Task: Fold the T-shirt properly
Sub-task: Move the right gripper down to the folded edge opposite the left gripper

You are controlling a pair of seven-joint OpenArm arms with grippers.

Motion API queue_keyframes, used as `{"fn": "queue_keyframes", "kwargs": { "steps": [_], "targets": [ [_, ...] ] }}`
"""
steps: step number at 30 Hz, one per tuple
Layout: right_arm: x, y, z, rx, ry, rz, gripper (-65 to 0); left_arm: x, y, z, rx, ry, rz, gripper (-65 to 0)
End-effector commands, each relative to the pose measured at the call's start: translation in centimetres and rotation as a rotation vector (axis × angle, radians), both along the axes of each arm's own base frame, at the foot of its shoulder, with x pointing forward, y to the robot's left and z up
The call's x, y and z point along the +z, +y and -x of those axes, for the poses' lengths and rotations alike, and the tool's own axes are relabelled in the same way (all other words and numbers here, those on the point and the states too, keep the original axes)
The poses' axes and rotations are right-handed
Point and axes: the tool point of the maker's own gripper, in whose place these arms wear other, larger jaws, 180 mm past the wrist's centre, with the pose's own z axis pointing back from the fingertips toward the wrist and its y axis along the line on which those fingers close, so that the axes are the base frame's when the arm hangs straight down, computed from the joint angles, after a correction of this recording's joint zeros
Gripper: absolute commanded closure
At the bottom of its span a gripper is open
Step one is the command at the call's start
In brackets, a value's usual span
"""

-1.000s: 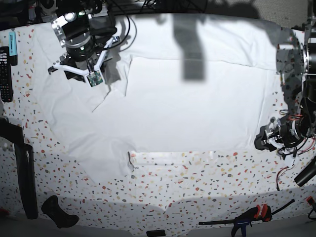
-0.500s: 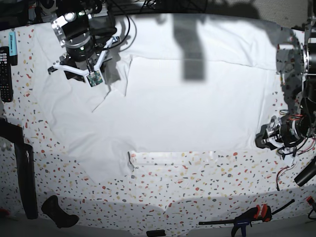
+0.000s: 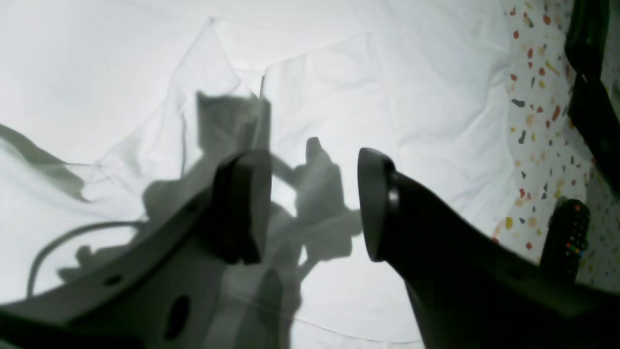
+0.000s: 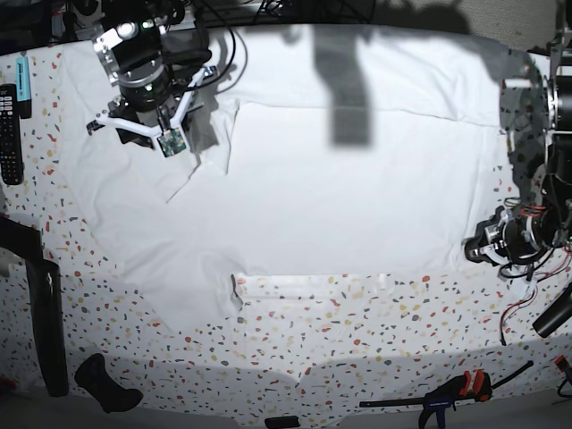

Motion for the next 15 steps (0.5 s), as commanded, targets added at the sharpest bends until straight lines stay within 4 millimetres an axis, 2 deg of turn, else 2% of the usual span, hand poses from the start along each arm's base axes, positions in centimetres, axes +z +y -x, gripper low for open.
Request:
{"fn": "queue_keyframes", "kwargs": {
  "steps": [1,3,5,9,15],
  "targets": [
    [1.1,0.0,-0.6,0.007,-0.045,0.008,-29.1,2.2,0.3,-1.6,-0.005,-0.062,0.000,0.0],
    [1.4,0.0,-0.9,0.013,-0.067,0.017,-29.1,2.7,0.1,-1.9,-0.016,-0.081,-0.006,0.0],
    [2.6,-0.2,-1.9,0.019,-0.137,0.038,-29.0,3.2,-0.1,-2.2,-0.025,-0.097,-0.009,0.0],
    [5.6,-0.7,-5.2,-0.037,-0.260,0.013,-29.0,3.7,-0.3,-2.6,-0.034,-0.116,-0.012,0.0],
    [8.9,0.3,-10.2,-0.047,-0.332,-0.135,-29.0,3.8,-0.3,-2.7,-0.037,-0.120,-0.013,0.0]
  ]
}}
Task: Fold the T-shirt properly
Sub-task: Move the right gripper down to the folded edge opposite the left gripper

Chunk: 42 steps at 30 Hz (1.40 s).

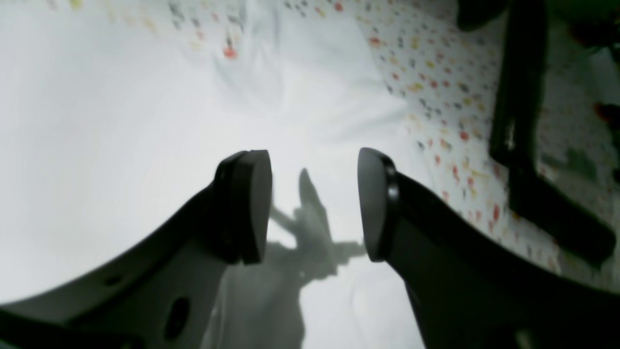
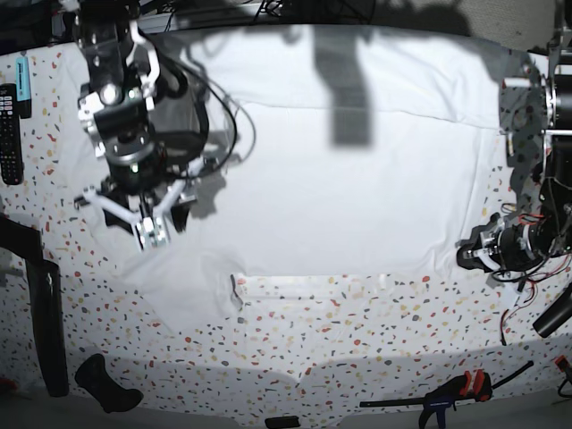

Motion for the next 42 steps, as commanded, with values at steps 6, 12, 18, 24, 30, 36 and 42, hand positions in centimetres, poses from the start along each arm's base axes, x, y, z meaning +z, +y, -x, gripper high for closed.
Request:
{"fn": "queue_keyframes", "kwargs": {
  "steps": [6,12,18,24,30,36,42],
  "targets": [
    [-0.9,-3.8,-5.0,-0.101,0.013,0.030,-29.0,2.4,0.5,-1.7,0.007,-0.072,0.007,0.0],
    [-4.5,-8.4,-8.1,-0.236,0.268,0.083,-29.0,2.4,0.5,-1.7,0.008,-0.073,0.007,0.0],
    [-3.1,-9.9,-12.7,-0.269,0.303,-0.015,-29.0,2.4,0.5,-1.7,0.008,-0.072,0.007,0.0],
    [-4.9,-11.6,-15.3,-0.227,0.439,-0.141,-29.0,2.4,0.5,-1.7,0.008,-0.072,0.007,0.0],
    [-6.1,-13.0,-16.0,-0.222,0.533,-0.260,-29.0,2.4,0.5,-1.7,0.008,-0.073,0.008,0.0],
    [-8.1,-12.9,-15.9,-0.228,0.545,-0.305,-29.0,2.4,0.5,-1.7,0.008,-0.073,0.008,0.0],
    [-9.1,-12.8,-15.7,-0.232,0.552,-0.321,-29.0,2.4,0.5,-1.7,0.008,-0.073,0.008,0.0]
  ]
}}
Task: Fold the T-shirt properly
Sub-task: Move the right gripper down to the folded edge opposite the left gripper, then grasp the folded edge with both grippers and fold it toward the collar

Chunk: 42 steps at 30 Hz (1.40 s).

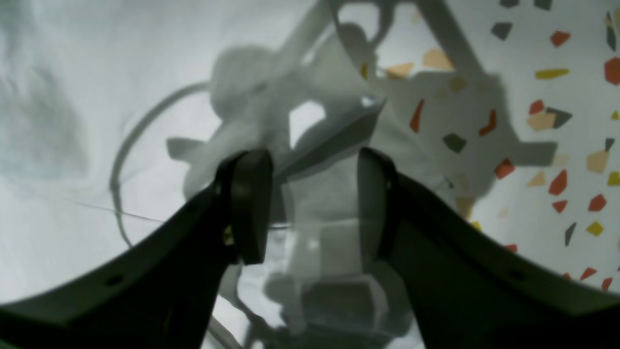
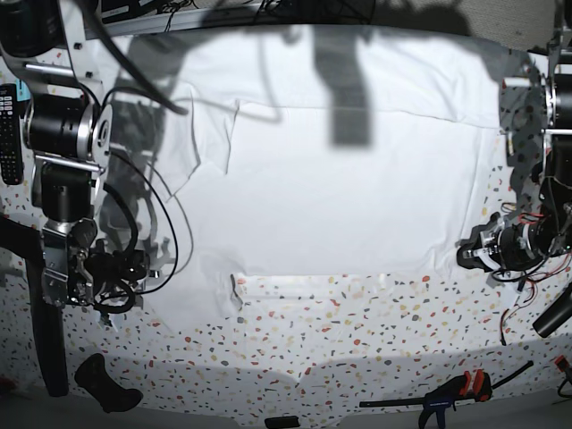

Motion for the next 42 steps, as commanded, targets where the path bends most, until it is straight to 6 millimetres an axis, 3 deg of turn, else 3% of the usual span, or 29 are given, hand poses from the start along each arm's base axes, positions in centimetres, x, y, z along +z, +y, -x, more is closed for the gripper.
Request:
{"fn": "queue_keyframes", "kwargs": {
  "steps": [1,7,13,24,25,29,30,34,42],
  "targets": [
    [2.5,-0.6,-1.8,-0.003,-0.067,0.005,-29.0,2.5,0.5,-1.8,0.009,-0.074,0.009,0.0],
    [2.5,0.2,-2.1,0.000,-0.083,-0.005,-29.0,2.5,0.5,-1.8,0.009,-0.073,0.009,0.0],
    [2.4,2.6,-3.2,0.002,-0.127,-0.037,-29.0,2.5,0.5,-1.8,0.009,-0.073,0.009,0.0],
    [0.8,2.0,-2.2,-0.065,-0.052,0.065,-28.9,2.5,0.5,-1.8,0.009,-0.074,0.009,0.0],
    [0.3,1.8,-1.8,-0.063,-0.038,0.075,-26.8,2.5,0.5,-1.8,0.009,-0.074,0.009,0.0],
    [-2.1,1.7,0.0,-0.059,-0.003,0.084,-3.0,2.5,0.5,-1.8,0.010,-0.074,0.009,0.0],
    [-2.5,1.8,0.3,-0.058,0.000,0.083,0.0,2.5,0.5,-1.8,0.010,-0.075,0.010,0.0],
    [-2.6,1.7,0.4,-0.058,0.002,0.083,0.0,2.6,0.5,-2.0,0.013,-0.082,0.011,0.0],
    [0.3,3.3,-1.9,0.056,-0.073,0.049,0.0,5.1,-0.3,-3.4,-0.022,-0.165,0.000,0.0]
  ]
}}
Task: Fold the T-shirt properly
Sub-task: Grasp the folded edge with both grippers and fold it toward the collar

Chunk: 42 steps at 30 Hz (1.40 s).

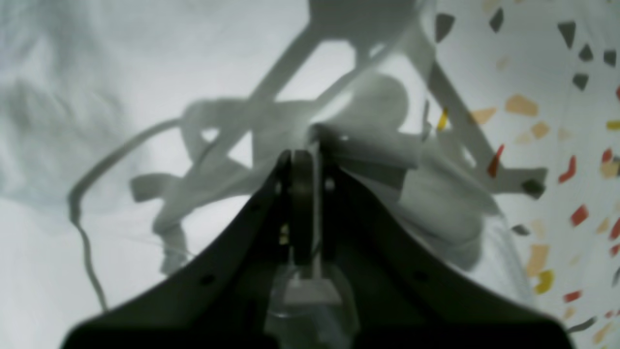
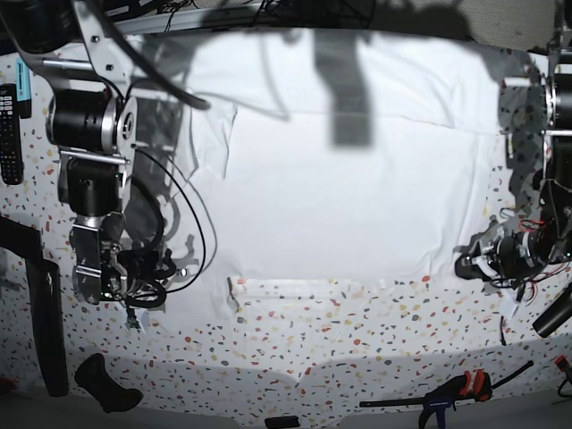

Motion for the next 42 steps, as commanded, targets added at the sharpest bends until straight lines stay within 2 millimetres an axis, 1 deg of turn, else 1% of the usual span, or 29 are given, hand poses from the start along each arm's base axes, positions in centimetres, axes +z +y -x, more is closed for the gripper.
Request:
{"fn": "queue_keyframes", "kwargs": {
  "steps": [1,2,4,8,12,15,19,23,28,33,37,39,42],
  "targets": [
    [2.7,0.8,-2.0,0.058,-0.084,-0.027,0.0,3.4,0.2,-2.2,0.002,-0.104,0.012,0.0],
    [3.2,1.8,-2.2,0.120,-0.114,-0.052,0.0,3.8,0.0,-2.3,-0.008,-0.118,0.008,0.0],
    [4.4,2.8,-2.5,0.154,-0.164,-0.088,0.0,4.5,-0.3,-2.5,-0.029,-0.140,-0.011,0.0],
    [6.3,3.1,-2.2,0.191,-0.242,-0.050,0.0,4.7,-0.5,-2.5,-0.049,-0.152,-0.041,0.0],
    [8.2,3.5,-0.9,0.229,-0.315,0.009,0.0,4.4,-0.5,-2.3,-0.049,-0.147,-0.039,0.0],
    [9.4,4.2,0.6,0.257,-0.357,0.025,0.0,4.4,-0.5,-2.1,-0.046,-0.147,-0.032,0.0],
    [10.3,4.7,2.7,0.286,-0.384,0.068,0.0,5.6,0.1,-1.7,-0.010,-0.197,0.011,0.0],
    [10.1,4.9,4.9,0.308,-0.381,0.098,0.0,6.3,1.0,0.1,-0.006,-0.212,0.000,0.0],
    [9.9,4.5,7.6,0.328,-0.380,0.140,0.0,7.5,1.6,2.6,-0.012,-0.268,-0.039,0.0],
    [10.7,3.2,10.0,0.301,-0.405,0.170,0.0,9.2,0.8,5.3,-0.063,-0.313,-0.082,0.0],
    [11.8,2.3,12.2,0.281,-0.427,0.177,0.0,11.0,0.3,6.8,-0.074,-0.356,-0.102,0.0],
    [12.2,1.9,13.3,0.275,-0.431,0.185,0.0,11.5,0.2,7.4,-0.081,-0.355,-0.126,0.0],
    [12.7,1.5,14.8,0.268,-0.440,0.211,0.0,11.3,-0.2,8.4,-0.111,-0.342,-0.155,0.0]
  ]
}}
